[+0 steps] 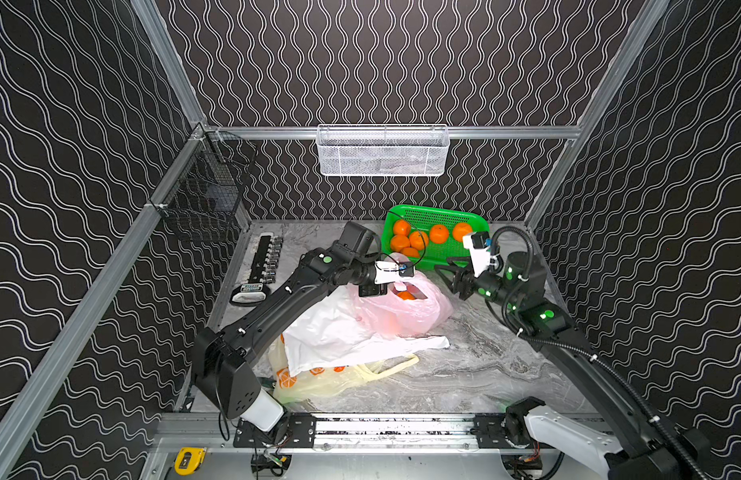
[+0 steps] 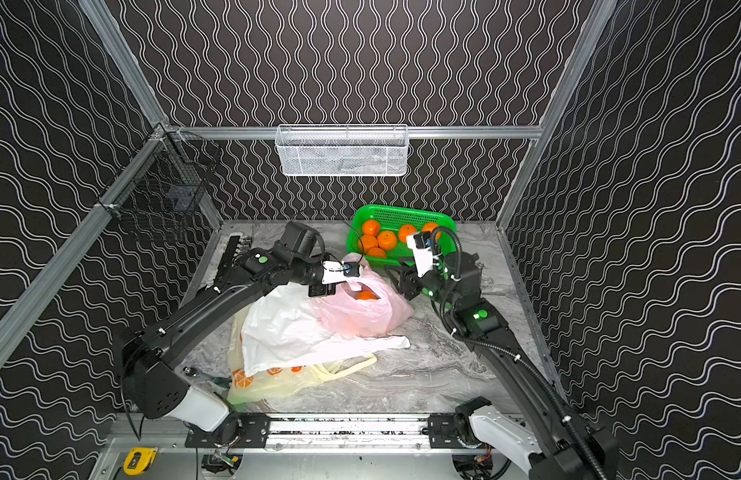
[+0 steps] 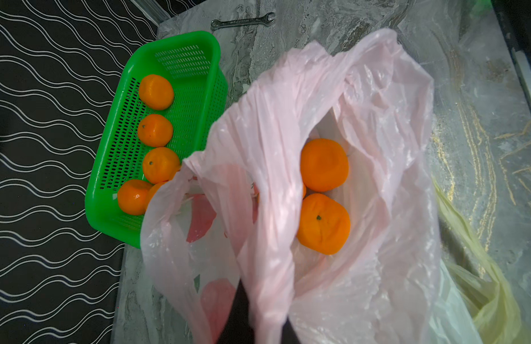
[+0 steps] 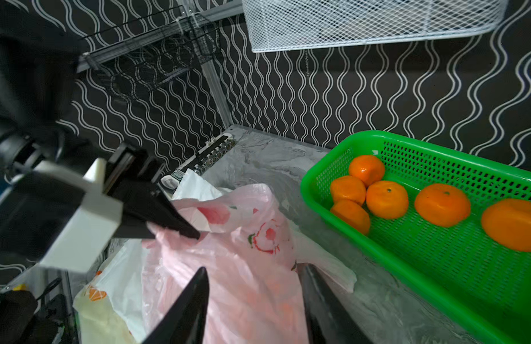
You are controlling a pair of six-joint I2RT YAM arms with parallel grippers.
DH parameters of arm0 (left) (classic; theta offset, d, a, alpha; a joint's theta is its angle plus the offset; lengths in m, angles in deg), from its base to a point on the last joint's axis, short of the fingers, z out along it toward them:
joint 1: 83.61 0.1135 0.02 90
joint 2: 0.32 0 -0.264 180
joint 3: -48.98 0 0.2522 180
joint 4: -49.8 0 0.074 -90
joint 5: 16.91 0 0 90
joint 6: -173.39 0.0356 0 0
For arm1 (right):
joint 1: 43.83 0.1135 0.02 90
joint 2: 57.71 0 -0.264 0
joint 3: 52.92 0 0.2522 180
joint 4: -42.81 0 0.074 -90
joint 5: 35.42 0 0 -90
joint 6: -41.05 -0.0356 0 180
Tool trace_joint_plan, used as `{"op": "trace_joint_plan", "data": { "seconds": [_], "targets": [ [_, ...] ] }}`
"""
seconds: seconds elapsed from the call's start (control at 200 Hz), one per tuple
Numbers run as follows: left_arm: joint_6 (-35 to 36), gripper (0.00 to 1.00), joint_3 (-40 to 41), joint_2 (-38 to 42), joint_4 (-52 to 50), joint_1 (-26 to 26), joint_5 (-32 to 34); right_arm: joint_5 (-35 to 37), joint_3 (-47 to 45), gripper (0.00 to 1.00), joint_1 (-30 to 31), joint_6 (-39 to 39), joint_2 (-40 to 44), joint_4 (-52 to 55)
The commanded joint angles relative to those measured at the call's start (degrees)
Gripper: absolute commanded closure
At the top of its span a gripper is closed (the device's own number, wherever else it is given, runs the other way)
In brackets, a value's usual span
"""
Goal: Place the oranges into plastic bags & tie knots
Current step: Tie the plastic bag at the center of the board.
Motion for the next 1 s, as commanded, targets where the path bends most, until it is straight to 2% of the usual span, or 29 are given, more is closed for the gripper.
{"op": "trace_joint_plan", "data": {
  "seconds": [0.0, 0.185, 0.315, 0.425, 0.581, 0.671, 0.851, 0.996],
  "targets": [
    [3.3, 1.0, 1.5, 1.1, 7.5, 0.2, 0.6, -13.9, 4.9, 0.56, -2.3, 1.4, -5.0, 5.1],
    [5.2, 1.0, 1.4, 0.5, 11.7, 0.3, 0.3, -24.6, 16.6, 0.62, -3.0, 8.5, -18.0, 10.9],
    [7.2, 1.0, 1.8, 0.4, 12.4, 0.7, -0.9, -27.9, 25.1, 0.64, -3.0, 14.8, -26.2, 18.7],
    [8.4, 1.0, 2.4, 0.5, 12.9, 1.1, -1.5, -28.1, 29.1, 0.64, -3.0, 19.3, -31.0, 23.6],
    [9.2, 1.0, 4.0, 1.1, 14.8, 1.7, -3.1, -28.0, 33.1, 0.63, -2.9, 21.4, -36.6, 23.6],
    [9.7, 1.0, 4.6, 0.9, 15.6, 1.8, -3.3, -31.0, 37.5, 0.63, -2.8, 23.6, -40.6, 25.4],
    [9.3, 1.0, 6.9, 0.8, 19.7, 2.9, -2.0, -32.9, 48.2, 0.62, -1.1, 35.2, -47.9, 39.7],
    [8.8, 1.0, 7.5, 0.5, 22.9, 3.9, -1.0, -32.2, 46.9, 0.61, -1.0, 36.0, -47.7, 40.0]
  ]
}}
